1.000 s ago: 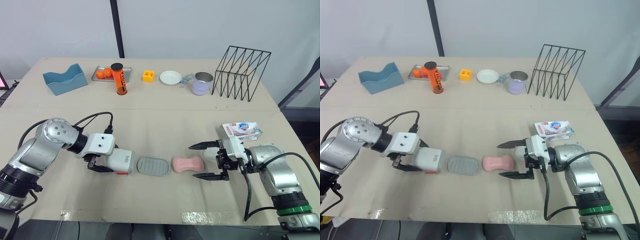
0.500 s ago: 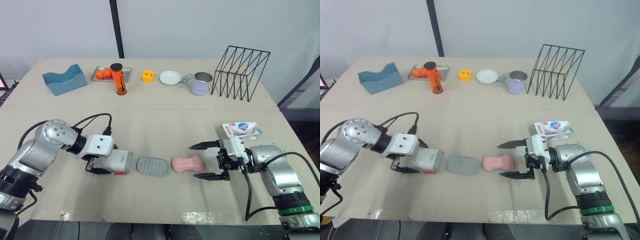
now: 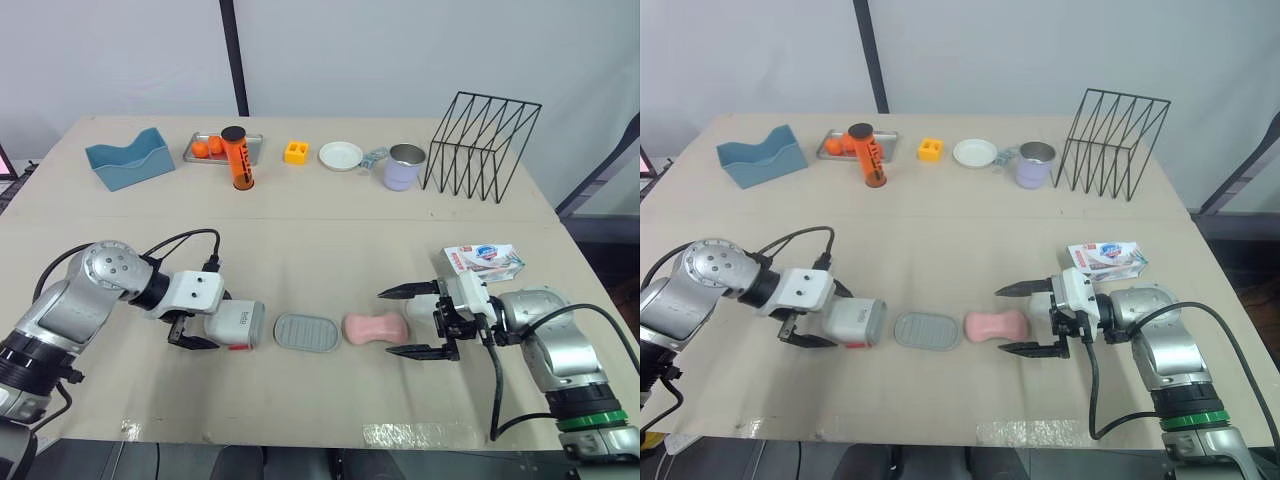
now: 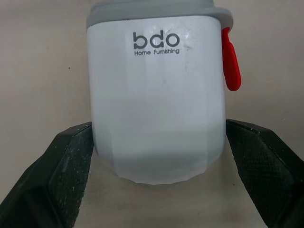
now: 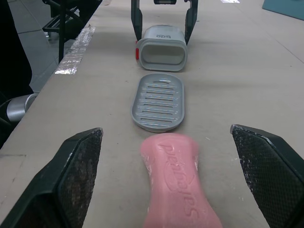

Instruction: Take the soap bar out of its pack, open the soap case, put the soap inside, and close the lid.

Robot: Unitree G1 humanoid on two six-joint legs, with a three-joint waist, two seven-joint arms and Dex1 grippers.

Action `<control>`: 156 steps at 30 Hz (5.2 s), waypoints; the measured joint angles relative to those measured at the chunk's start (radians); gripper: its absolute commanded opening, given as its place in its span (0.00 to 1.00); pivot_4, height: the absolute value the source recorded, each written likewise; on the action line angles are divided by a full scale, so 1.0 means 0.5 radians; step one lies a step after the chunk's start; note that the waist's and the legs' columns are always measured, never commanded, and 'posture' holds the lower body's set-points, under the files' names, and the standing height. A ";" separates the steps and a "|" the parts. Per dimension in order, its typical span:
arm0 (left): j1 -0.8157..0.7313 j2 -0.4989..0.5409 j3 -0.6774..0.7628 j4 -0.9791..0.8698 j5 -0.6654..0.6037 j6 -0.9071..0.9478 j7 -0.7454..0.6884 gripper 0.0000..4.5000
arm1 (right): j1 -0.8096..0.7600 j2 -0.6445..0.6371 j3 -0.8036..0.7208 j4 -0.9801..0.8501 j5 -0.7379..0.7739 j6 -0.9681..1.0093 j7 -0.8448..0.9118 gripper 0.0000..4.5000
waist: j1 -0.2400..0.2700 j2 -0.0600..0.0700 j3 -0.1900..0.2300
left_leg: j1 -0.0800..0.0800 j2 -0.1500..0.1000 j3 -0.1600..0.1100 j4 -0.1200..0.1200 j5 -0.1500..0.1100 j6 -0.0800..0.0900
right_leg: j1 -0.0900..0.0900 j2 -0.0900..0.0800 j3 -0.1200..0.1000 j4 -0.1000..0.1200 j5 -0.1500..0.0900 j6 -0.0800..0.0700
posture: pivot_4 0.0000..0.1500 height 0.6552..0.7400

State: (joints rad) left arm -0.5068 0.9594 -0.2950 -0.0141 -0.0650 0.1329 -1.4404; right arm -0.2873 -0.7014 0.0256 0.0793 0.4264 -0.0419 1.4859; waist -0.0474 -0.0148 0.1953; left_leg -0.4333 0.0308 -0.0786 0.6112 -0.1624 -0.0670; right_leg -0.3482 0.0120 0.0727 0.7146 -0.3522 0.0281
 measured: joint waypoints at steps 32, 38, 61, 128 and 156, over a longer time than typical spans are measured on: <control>0.906 -0.099 1.000 -0.083 -0.765 -0.169 0.111 1.00 | -0.070 -0.271 0.347 -0.631 -0.432 0.846 -0.526 1.00 | 0.001 0.000 0.000 | 0.004 0.002 0.001 -0.003 0.000 0.000 | 0.000 -0.001 0.000 0.001 -0.001 -0.003 | 1.00 1.00; 0.916 -0.100 0.995 -0.071 -0.750 -0.231 0.109 1.00 | -0.110 -0.270 0.424 -0.670 -0.491 0.951 -0.590 1.00 | 0.001 0.000 0.000 | 0.003 0.002 0.001 -0.003 0.000 0.000 | 0.000 -0.001 0.000 0.001 -0.001 -0.003 | 1.00 1.00; 0.961 -0.139 0.963 -0.152 -0.738 -0.232 0.126 1.00 | -0.203 -0.270 0.571 -0.676 -0.627 0.997 -0.584 0.40 | 0.001 0.000 0.000 | 0.003 0.002 0.002 -0.003 0.000 0.000 | -0.001 -0.001 0.000 0.000 -0.002 -0.003 | 1.00 1.00; 0.941 -0.200 0.885 -0.150 -0.711 -0.262 0.203 1.00 | -0.917 0.371 1.239 -0.934 -0.446 2.219 -1.154 0.37 | -0.004 -0.001 -0.001 | -0.008 0.005 -0.003 -0.007 0.002 -0.004 | -0.015 0.000 -0.006 0.003 0.000 -0.007 | 1.00 1.00; 0.934 -0.200 0.881 -0.149 -0.707 -0.254 0.206 1.00 | -0.896 0.352 1.139 -0.945 -0.389 2.118 -1.171 0.99 | -0.004 -0.002 -0.001 | -0.008 0.005 -0.003 -0.007 0.002 -0.004 | -0.015 0.000 -0.006 0.003 -0.001 -0.007 | 1.00 1.00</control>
State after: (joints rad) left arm -0.0398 0.8595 0.1453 -0.0887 -0.4186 0.0057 -1.3374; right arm -0.7352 -0.5254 0.5951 -0.3933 0.2318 1.0171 0.9005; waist -0.0492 -0.0156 0.1950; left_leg -0.4374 0.0332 -0.0800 0.6075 -0.1613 -0.0690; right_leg -0.3559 0.0118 0.0699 0.7161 -0.3525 0.0245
